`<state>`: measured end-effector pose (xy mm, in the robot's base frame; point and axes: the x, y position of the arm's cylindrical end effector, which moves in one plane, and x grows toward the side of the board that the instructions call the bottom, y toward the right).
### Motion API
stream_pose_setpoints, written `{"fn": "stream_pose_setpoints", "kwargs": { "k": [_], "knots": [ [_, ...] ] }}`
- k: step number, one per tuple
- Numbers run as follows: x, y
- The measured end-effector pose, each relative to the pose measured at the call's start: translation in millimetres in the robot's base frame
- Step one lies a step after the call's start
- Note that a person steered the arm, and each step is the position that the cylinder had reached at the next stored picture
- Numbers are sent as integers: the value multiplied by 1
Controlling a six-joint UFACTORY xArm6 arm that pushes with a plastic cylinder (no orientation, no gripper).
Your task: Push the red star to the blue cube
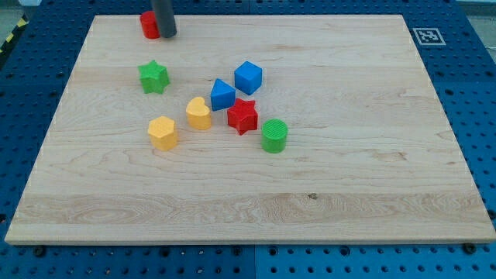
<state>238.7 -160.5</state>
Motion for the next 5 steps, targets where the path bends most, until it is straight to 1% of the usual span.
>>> {"fn": "stream_pose_setpoints", "kwargs": {
  "k": [1,2,3,4,5],
  "knots": [
    [-1,-9],
    [6,11],
    [38,65],
    [66,107],
    [72,135]
  ]
}}
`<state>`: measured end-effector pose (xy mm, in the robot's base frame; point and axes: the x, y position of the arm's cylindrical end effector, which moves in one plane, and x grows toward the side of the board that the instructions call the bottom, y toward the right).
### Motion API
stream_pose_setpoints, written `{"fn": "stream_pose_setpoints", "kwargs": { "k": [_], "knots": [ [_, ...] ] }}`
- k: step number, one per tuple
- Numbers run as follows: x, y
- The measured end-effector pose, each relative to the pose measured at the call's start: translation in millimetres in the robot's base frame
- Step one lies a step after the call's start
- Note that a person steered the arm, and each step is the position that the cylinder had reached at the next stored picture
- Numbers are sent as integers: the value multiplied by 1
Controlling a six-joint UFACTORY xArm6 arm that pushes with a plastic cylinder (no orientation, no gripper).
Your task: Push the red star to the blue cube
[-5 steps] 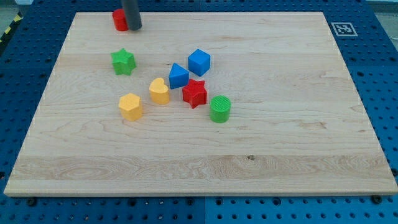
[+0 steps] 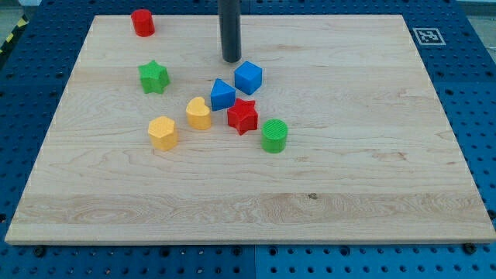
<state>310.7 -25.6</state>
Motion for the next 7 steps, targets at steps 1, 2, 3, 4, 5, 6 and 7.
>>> {"fn": "stream_pose_setpoints", "kwargs": {
  "k": [1,2,3,4,5,6,7],
  "knots": [
    [12,0],
    [31,0],
    [60,3],
    [90,9],
    [111,5],
    [131,0],
    [154,0]
  ]
}}
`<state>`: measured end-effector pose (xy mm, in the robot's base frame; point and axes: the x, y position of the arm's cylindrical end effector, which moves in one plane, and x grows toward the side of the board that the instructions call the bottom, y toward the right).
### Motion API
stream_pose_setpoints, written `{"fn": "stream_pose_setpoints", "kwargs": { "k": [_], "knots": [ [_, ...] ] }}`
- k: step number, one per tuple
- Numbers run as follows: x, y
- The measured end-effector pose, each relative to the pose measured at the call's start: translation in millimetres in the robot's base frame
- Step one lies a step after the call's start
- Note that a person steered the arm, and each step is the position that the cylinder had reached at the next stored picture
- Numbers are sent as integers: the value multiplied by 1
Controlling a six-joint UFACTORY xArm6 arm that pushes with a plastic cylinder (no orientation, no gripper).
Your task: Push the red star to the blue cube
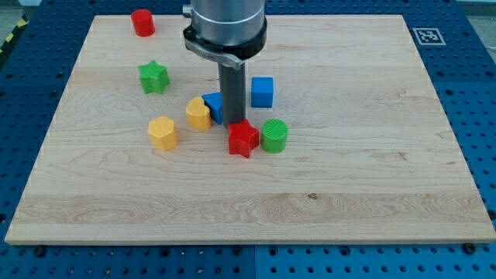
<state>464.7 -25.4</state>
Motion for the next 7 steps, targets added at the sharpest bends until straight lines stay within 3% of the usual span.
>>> {"fn": "stream_pose_setpoints", "kwargs": {
  "k": [2,4,7],
  "knots": [
    [25,-27],
    [56,-19],
    [41,37]
  ]
}}
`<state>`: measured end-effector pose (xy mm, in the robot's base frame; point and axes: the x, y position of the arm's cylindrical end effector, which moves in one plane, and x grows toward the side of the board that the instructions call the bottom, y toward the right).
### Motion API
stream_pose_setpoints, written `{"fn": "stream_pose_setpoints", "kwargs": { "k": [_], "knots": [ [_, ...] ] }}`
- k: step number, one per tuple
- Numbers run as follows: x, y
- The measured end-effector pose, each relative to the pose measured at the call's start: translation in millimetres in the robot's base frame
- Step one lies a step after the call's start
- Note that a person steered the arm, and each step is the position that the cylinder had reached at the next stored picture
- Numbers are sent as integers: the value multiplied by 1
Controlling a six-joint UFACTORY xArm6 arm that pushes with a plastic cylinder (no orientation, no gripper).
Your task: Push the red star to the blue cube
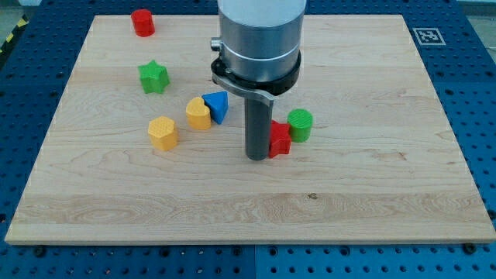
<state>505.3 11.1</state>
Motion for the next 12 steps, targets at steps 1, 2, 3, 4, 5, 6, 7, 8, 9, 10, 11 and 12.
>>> {"fn": "stream_pose_setpoints", "kwargs": {
  "k": [1,2,3,4,5,6,7,8,9,10,11,12],
  "knots": [
    [-3,6],
    [0,17],
    [1,58],
    [10,84],
    [13,107],
    [8,105],
    [-1,90],
    [-7,64],
    [-25,40],
    [-48,31],
    [-68,22],
    [-86,20]
  ]
}}
